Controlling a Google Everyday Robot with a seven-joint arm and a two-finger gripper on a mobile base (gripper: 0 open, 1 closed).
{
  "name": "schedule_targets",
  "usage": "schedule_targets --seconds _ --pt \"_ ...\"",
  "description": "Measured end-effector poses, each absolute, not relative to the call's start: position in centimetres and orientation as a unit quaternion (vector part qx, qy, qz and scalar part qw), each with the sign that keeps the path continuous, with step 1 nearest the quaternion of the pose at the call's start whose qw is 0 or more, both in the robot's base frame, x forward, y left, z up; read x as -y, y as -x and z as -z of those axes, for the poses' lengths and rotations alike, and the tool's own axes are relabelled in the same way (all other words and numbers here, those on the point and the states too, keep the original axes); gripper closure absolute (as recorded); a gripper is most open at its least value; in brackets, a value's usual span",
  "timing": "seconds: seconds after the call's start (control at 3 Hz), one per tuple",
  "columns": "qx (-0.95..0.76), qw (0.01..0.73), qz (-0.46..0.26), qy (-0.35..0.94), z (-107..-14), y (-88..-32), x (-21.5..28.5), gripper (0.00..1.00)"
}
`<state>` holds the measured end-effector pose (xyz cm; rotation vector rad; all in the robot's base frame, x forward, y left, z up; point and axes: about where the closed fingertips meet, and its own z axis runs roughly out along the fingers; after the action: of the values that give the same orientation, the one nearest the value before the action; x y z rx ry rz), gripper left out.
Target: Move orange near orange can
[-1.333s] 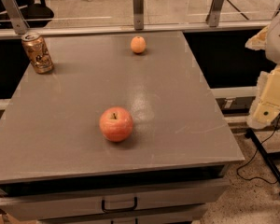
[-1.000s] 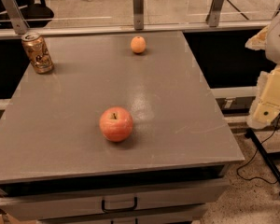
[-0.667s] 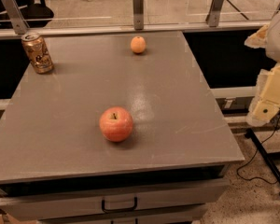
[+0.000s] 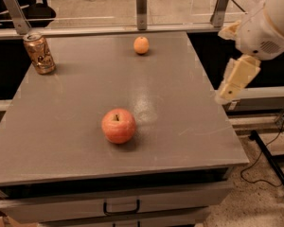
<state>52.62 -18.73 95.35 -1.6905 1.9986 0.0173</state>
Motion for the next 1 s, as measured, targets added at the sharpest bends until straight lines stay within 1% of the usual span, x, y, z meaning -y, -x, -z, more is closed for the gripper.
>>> schedule_targets --seconds 0.33,0.67,1.0 --pt "-0.717 0.327 -0.009 0.615 -96.3 -58.7 14.9 0.0" --pt "-0.717 0.327 -0.009 0.615 -96.2 -58.7 14.9 0.0" --pt "-0.728 0.343 -0.03 0.592 -96.2 -60.4 13.7 0.0"
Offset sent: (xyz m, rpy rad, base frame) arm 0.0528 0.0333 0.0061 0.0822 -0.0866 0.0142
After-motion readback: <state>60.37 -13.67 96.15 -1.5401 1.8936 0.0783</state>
